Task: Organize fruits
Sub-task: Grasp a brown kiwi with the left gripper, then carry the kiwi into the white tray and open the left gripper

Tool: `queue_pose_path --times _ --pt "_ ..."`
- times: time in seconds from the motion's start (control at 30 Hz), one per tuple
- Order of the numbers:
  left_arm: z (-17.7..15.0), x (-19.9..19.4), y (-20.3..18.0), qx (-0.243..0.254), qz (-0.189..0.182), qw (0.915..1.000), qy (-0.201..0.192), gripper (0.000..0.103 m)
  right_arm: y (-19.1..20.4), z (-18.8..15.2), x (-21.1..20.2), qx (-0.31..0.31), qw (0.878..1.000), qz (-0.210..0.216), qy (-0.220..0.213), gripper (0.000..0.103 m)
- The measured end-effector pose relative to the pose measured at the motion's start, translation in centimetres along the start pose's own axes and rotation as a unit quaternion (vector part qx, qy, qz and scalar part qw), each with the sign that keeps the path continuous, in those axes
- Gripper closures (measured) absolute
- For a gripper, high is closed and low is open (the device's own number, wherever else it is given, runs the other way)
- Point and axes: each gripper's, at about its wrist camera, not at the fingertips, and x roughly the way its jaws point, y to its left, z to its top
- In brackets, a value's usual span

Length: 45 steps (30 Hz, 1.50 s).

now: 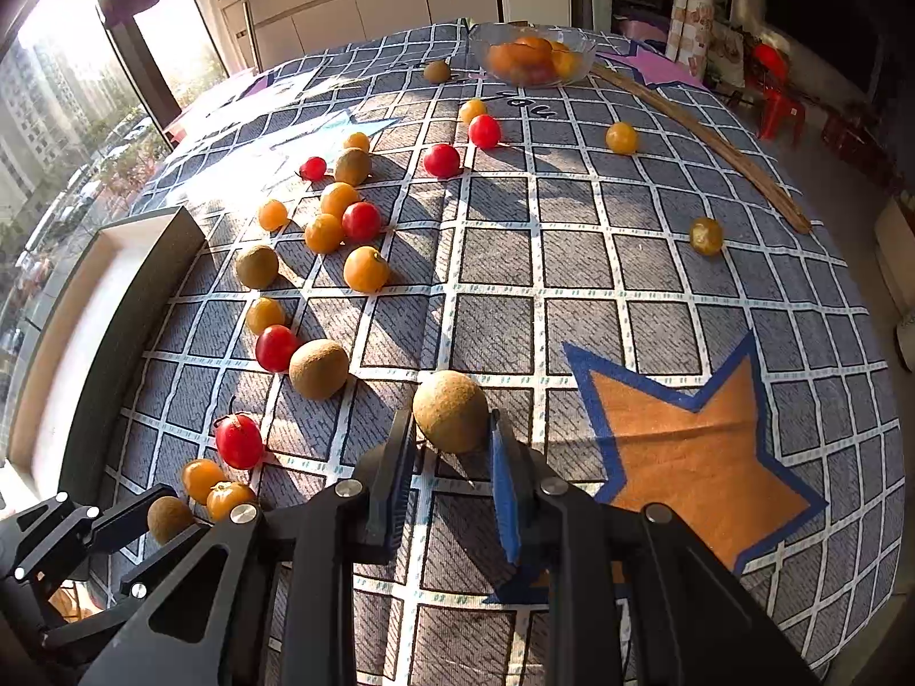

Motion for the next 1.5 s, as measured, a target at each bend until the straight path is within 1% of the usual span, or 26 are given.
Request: queue_pose_path --times 0.2,0.4,0.67,0.83,0.93,1.1,1.27,1.37,1.5 --pt "-0.1 -2.2 1.1 -0.009 -0.009 0.9998 -0.016 0.073 0.0 -1.1 -1.4 0.015 1.000 0.018 0.006 0.076" --pt "-0.5 -4.2 3.3 -0.016 0.003 0.9995 -0.028 0.073 2.0 -1.2 -3.2 0.005 0.999 0.032 -0.001 0.076" --pt "-1.6 -6.5 8.4 -0.051 0.033 0.9972 -0.044 0.073 7.2 -0.9 -4.4 -0.027 0.997 0.065 -0.005 0.076" --pt "-2.6 -7.5 12.3 -0.079 0.058 0.9938 -0.051 0.073 11.6 -0.7 -4.6 -0.058 0.995 0.084 -0.001 0.076" --pt "-3.3 -7.7 14.8 -0.101 0.077 0.9908 -0.049 0.073 14.5 -0.6 -4.5 -0.079 0.992 0.097 0.002 0.076" --pt "-4.3 -7.4 18.3 -0.132 0.098 0.9856 -0.040 0.073 19.3 -0.8 -3.1 -0.111 0.987 0.113 0.016 0.076" --pt "-5.0 -6.1 20.5 -0.150 0.114 0.9818 -0.025 0.073 23.5 -1.0 -0.9 -0.143 0.982 0.120 0.035 0.076" --pt "-5.1 -5.3 21.1 -0.155 0.118 0.9808 -0.015 0.073 25.5 -1.2 0.2 -0.159 0.979 0.116 0.046 0.076" --pt "-5.3 -4.8 21.6 -0.156 0.122 0.9802 -0.010 0.073 26.7 -1.1 2.2 -0.171 0.978 0.101 0.061 0.076"
